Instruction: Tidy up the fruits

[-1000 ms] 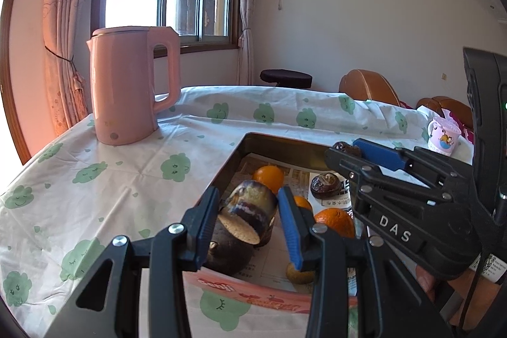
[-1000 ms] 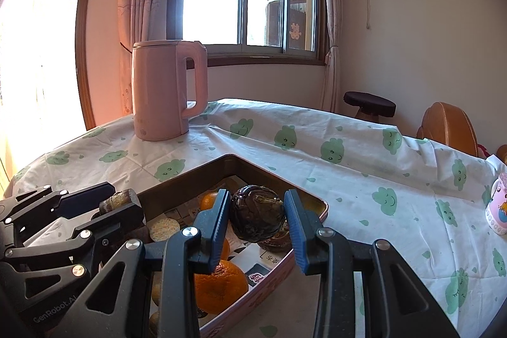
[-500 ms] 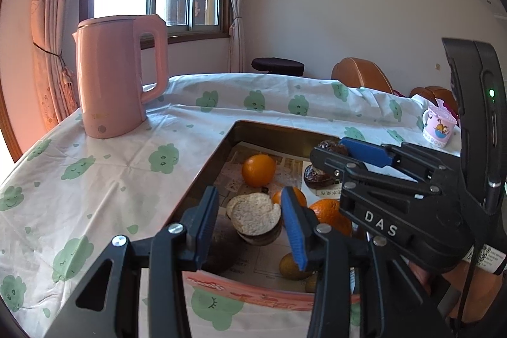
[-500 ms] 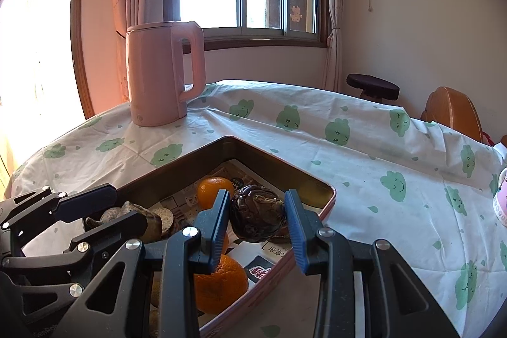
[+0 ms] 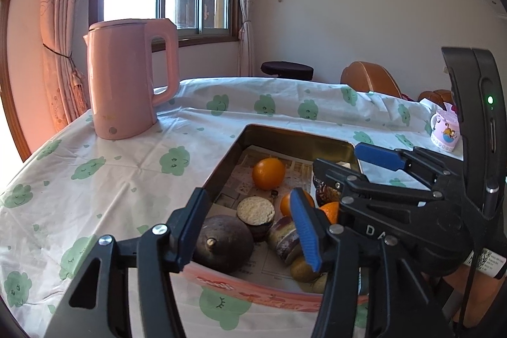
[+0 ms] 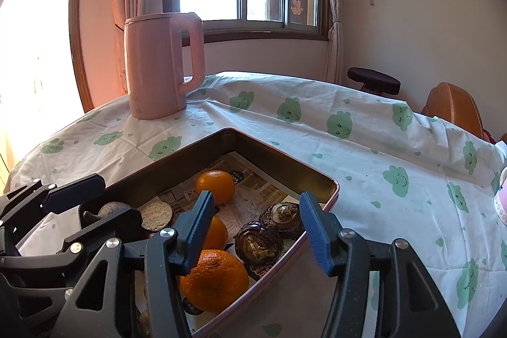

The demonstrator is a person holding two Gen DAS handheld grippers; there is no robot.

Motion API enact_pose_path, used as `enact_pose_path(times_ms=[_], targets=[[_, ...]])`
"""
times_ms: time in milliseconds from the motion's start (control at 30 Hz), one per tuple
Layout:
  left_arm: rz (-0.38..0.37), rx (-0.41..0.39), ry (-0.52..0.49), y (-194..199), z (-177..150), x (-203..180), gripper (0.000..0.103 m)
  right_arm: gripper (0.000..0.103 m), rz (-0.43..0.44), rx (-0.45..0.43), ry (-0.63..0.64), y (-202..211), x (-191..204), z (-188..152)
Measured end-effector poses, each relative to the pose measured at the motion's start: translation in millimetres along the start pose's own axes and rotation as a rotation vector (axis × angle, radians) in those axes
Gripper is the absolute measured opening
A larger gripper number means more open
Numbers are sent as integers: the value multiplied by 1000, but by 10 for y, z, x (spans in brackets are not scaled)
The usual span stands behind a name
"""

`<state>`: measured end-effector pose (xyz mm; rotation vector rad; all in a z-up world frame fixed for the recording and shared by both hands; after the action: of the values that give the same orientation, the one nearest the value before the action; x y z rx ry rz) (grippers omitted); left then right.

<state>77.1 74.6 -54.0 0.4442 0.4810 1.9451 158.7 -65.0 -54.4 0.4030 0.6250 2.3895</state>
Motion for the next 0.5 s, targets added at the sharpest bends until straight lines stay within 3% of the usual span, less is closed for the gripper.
enact_pose_path(times_ms=[200,333,500], targets=[[15,-32,18,52,-2,45,68,62,-25,-42,0,91,-1,0],[25,-58,37,98,1,82,76,74,-61,-94,1,202,0,-6],[38,-64,48,105,6,104,76,77,-86,-137,7,294,19,-9]])
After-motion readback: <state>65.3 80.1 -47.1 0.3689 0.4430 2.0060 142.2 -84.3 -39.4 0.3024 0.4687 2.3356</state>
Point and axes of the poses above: each gripper's, at about its wrist camera, not at the fingertips, and y roughly against the way its jaws point, x to its left, z to its top, the point moved 2 cm from there along -y, roughly the way its jaws point, and after that the axes turned 14 degrees about z, right-handed, at the moved point
